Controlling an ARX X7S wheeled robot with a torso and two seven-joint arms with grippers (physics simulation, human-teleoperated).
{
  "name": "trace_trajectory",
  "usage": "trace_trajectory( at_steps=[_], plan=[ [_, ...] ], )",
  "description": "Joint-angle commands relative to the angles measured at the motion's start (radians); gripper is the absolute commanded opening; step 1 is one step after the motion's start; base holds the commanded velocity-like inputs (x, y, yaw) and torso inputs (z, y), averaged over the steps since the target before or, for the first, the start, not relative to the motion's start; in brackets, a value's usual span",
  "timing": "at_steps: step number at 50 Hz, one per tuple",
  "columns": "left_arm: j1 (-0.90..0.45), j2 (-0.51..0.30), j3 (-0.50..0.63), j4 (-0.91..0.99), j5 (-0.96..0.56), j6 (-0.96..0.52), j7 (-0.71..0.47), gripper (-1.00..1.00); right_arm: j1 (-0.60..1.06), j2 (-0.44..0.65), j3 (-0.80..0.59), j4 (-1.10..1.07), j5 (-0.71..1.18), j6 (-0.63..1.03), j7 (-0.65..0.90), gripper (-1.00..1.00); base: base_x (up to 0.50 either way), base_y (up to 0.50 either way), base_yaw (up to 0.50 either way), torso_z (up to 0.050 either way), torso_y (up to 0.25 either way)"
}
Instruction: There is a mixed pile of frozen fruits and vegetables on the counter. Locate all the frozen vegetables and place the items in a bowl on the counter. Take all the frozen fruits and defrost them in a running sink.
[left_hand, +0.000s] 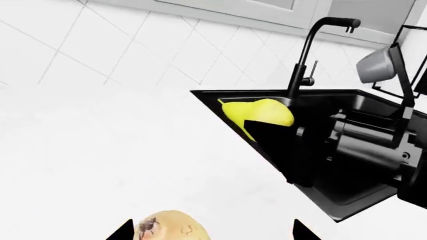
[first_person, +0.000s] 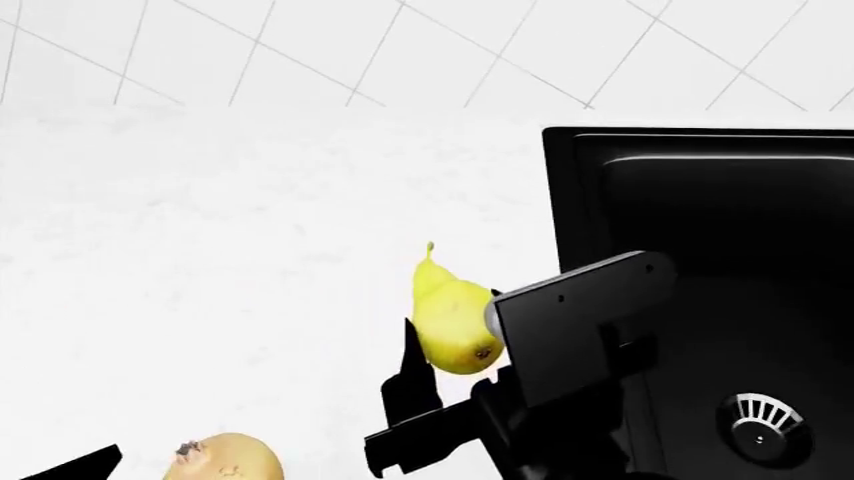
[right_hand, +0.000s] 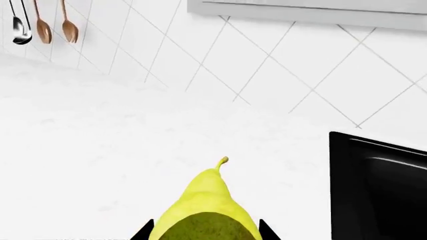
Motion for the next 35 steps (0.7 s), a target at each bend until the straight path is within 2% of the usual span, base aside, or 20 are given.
trace_trajectory(
  at_steps=[1,5,20,32,35],
  plan=[
    [0.036,0.036,0.081,0.008,0.089,-0.020,0.036,1.00,-0.013,0.005,-0.018,-0.028,-0.056,-0.003,0.000,-1.00,0.00,0.00,0.00,0.000,0.000],
    [0.033,0.044,0.100,-0.002,0.119,-0.028,0.033,1.00,-0.018,0.005,-0.018,-0.028,-0.055,-0.007,0.000,-1.00,0.00,0.00,0.00,0.000,0.000],
    [0.016,0.003,0.040,-0.037,0.123,-0.004,-0.003,1.00,-0.052,0.016,-0.011,-0.056,-0.052,-0.024,0.015,-1.00,0.00,0.00,0.00,0.000,0.000],
    [-0.061,0.045,0.131,-0.129,0.246,-0.038,0.022,1.00,-0.070,0.017,-0.012,-0.059,-0.054,-0.038,0.015,-1.00,0.00,0.00,0.00,0.001,0.000],
    [-0.088,0.056,0.137,-0.146,0.217,-0.052,0.017,1.00,-0.073,0.019,-0.008,-0.065,-0.050,-0.040,0.018,-1.00,0.00,0.00,0.00,0.000,0.000]
  ],
)
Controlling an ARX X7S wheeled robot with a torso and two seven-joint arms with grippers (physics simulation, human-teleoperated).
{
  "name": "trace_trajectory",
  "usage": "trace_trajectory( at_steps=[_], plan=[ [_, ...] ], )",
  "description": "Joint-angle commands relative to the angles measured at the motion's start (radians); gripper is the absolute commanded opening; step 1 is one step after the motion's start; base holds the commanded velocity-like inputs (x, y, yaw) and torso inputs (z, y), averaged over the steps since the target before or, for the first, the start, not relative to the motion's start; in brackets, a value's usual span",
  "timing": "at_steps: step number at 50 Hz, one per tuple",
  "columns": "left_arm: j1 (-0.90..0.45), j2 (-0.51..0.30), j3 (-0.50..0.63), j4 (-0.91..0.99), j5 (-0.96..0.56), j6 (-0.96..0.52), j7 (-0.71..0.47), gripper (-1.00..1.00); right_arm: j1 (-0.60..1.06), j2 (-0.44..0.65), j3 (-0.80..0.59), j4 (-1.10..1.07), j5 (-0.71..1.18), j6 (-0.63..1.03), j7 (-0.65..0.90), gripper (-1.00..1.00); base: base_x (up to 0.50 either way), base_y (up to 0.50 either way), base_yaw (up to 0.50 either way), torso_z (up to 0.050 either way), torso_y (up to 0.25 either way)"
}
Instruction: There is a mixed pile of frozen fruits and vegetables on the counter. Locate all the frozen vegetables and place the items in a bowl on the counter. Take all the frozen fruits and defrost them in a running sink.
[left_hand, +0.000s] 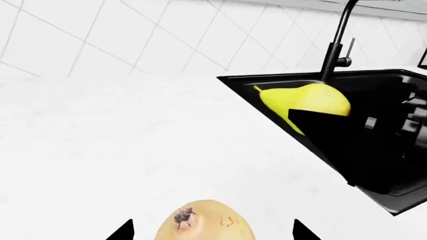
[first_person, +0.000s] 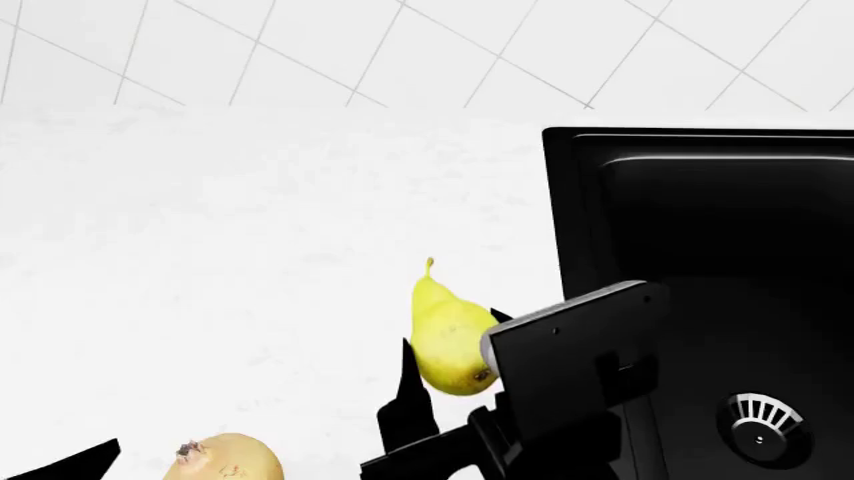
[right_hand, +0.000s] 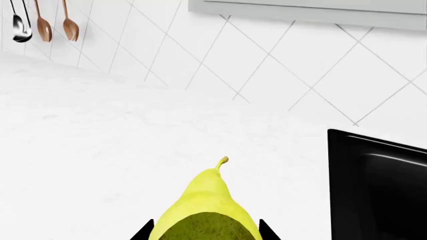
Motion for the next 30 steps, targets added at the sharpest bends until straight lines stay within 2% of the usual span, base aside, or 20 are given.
trace_trajectory(
  at_steps=[1,7,30],
  plan=[
    [-0.059,0.032,0.060,-0.076,0.057,-0.022,0.018,1.00,-0.013,0.006,0.001,-0.015,-0.029,-0.004,-0.009,-1.00,0.00,0.00,0.00,0.000,0.000],
    [-0.090,0.047,0.066,-0.104,0.033,-0.038,0.005,1.00,-0.015,0.011,0.000,-0.024,-0.025,0.000,-0.005,-1.00,0.00,0.00,0.00,0.000,0.000],
    [-0.095,0.089,0.149,-0.207,0.121,-0.023,0.051,1.00,-0.036,0.014,-0.003,-0.019,-0.031,-0.021,-0.011,-1.00,0.00,0.00,0.00,0.000,0.000]
  ],
)
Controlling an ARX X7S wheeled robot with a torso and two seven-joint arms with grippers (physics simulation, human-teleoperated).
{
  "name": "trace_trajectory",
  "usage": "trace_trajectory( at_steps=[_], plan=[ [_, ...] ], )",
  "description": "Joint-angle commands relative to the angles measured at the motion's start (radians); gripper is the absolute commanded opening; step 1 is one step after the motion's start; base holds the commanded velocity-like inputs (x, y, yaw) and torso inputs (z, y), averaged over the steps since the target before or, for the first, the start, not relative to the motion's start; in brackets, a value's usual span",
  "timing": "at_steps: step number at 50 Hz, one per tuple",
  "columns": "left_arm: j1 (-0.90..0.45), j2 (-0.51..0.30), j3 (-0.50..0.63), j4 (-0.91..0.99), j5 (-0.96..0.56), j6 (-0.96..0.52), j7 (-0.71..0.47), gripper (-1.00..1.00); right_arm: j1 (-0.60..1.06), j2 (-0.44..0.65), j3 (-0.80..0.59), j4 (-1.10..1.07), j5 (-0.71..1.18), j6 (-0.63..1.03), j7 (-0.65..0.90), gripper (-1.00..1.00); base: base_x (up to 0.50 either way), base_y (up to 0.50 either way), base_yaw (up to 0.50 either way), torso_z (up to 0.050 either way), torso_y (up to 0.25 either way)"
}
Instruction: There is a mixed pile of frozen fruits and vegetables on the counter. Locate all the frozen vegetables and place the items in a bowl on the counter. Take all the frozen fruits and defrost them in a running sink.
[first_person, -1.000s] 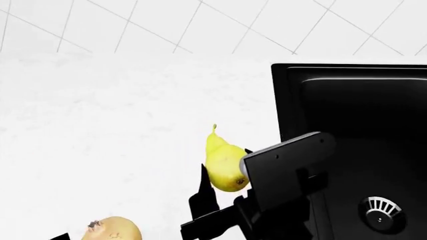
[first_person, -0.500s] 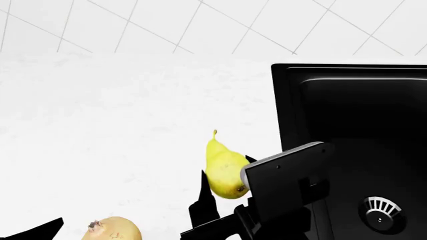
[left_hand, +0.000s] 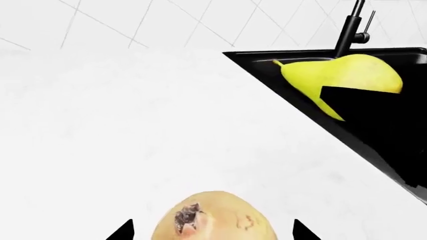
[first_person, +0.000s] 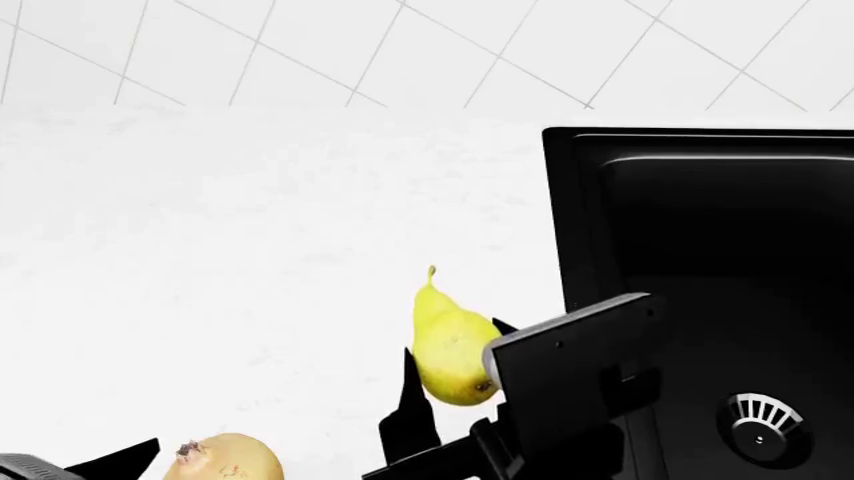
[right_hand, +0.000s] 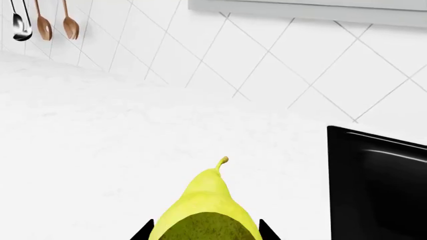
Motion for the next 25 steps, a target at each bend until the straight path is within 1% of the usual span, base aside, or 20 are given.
trace_trajectory(
  at_steps=[1,9,16,25],
  plan=[
    [-0.006,0.022,0.041,-0.062,0.041,0.008,0.028,1.00,-0.015,0.001,-0.003,0.000,-0.033,-0.010,-0.021,-1.00,0.00,0.00,0.00,0.000,0.000],
    [-0.012,0.036,0.074,-0.119,0.084,0.025,0.059,1.00,-0.035,0.004,-0.006,0.003,-0.040,-0.024,-0.023,-1.00,0.00,0.00,0.00,0.000,0.000],
    [-0.043,0.056,0.093,-0.158,0.093,0.017,0.066,1.00,-0.050,0.001,-0.014,0.010,-0.051,-0.038,-0.029,-1.00,0.00,0.00,0.00,0.000,0.000],
    [-0.050,0.066,0.123,-0.167,0.109,0.015,0.074,1.00,-0.061,0.002,-0.015,0.012,-0.055,-0.049,-0.031,-1.00,0.00,0.00,0.00,0.000,0.000]
  ],
)
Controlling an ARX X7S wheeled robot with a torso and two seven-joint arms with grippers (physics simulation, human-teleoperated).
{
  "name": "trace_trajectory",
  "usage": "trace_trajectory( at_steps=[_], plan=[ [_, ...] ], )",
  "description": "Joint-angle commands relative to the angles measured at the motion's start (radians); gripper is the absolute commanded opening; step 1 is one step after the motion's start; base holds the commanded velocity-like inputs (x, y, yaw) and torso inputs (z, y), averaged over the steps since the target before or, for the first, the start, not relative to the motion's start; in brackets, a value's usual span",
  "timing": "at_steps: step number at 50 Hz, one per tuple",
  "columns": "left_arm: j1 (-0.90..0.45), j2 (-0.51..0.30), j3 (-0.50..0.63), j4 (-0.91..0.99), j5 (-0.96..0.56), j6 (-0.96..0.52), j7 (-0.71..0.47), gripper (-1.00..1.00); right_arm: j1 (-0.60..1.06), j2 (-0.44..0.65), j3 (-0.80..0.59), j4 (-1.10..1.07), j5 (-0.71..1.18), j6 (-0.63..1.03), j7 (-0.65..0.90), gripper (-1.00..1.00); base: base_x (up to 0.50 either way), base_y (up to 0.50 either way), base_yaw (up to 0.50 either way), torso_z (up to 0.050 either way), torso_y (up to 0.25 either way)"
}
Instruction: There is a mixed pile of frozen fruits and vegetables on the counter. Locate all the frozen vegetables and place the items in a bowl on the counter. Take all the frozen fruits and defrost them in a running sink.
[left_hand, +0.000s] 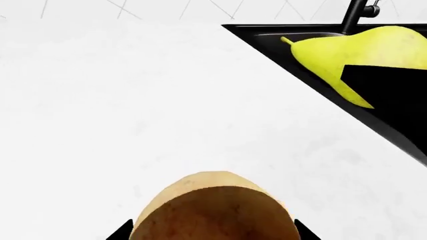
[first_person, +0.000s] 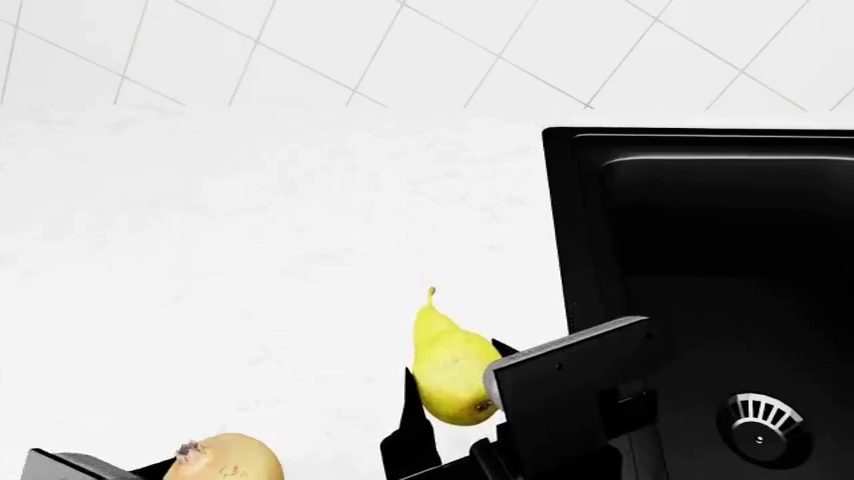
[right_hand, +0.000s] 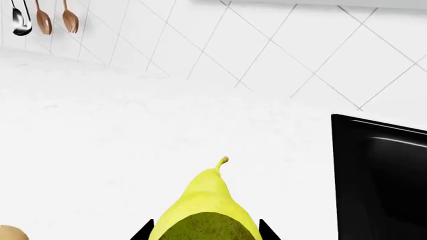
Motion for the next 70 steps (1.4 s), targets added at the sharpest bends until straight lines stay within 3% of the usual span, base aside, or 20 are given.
trace_trajectory(
  at_steps=[1,15,16,25,33,36,43,53,58,70],
  plan=[
    [-0.014,0.015,0.037,-0.029,0.026,0.001,0.016,1.00,-0.016,0.001,-0.003,-0.003,-0.033,-0.009,-0.018,-1.00,0.00,0.00,0.00,0.000,0.000],
    [-0.001,0.010,0.031,0.004,0.013,0.008,0.002,1.00,-0.029,0.007,-0.004,-0.013,-0.053,-0.026,-0.009,-1.00,0.00,0.00,0.00,0.000,0.000],
    [0.002,0.008,0.024,0.016,0.002,0.008,-0.003,-1.00,-0.032,0.008,0.002,-0.013,-0.045,-0.027,-0.007,-1.00,0.00,0.00,0.00,0.000,0.000],
    [0.007,0.006,0.016,0.067,0.014,0.019,-0.038,-1.00,-0.055,0.025,0.020,-0.032,-0.027,-0.042,-0.006,-1.00,0.00,0.00,0.00,0.000,0.001],
    [0.003,-0.042,-0.084,0.177,-0.085,0.009,-0.117,-1.00,-0.091,0.066,0.067,-0.080,-0.001,-0.064,0.018,-1.00,0.00,0.00,0.00,0.000,0.000],
    [-0.003,-0.056,-0.079,0.202,-0.039,0.005,-0.142,-1.00,-0.087,0.064,0.105,-0.095,0.034,-0.076,0.039,-1.00,0.00,0.00,0.00,0.000,0.000],
    [0.013,-0.100,-0.180,0.242,-0.104,0.039,-0.178,-1.00,-0.067,0.077,0.148,-0.162,0.090,-0.058,0.103,-1.00,0.00,0.00,0.00,0.000,0.000],
    [-0.040,-0.139,-0.274,0.244,-0.168,0.032,-0.266,-1.00,-0.262,0.188,0.298,-0.243,0.134,-0.143,0.186,-1.00,0.00,0.00,0.00,0.000,0.001],
    [-0.022,-0.149,-0.277,0.229,-0.098,0.048,-0.262,-1.00,-0.317,0.230,0.324,-0.235,0.067,-0.140,0.240,-1.00,0.00,0.00,0.00,0.000,0.000],
    [-0.019,-0.156,-0.288,0.235,-0.066,0.065,-0.274,-1.00,-0.322,0.263,0.382,-0.282,0.111,-0.136,0.306,-1.00,0.00,0.00,0.00,0.001,0.000]
  ],
)
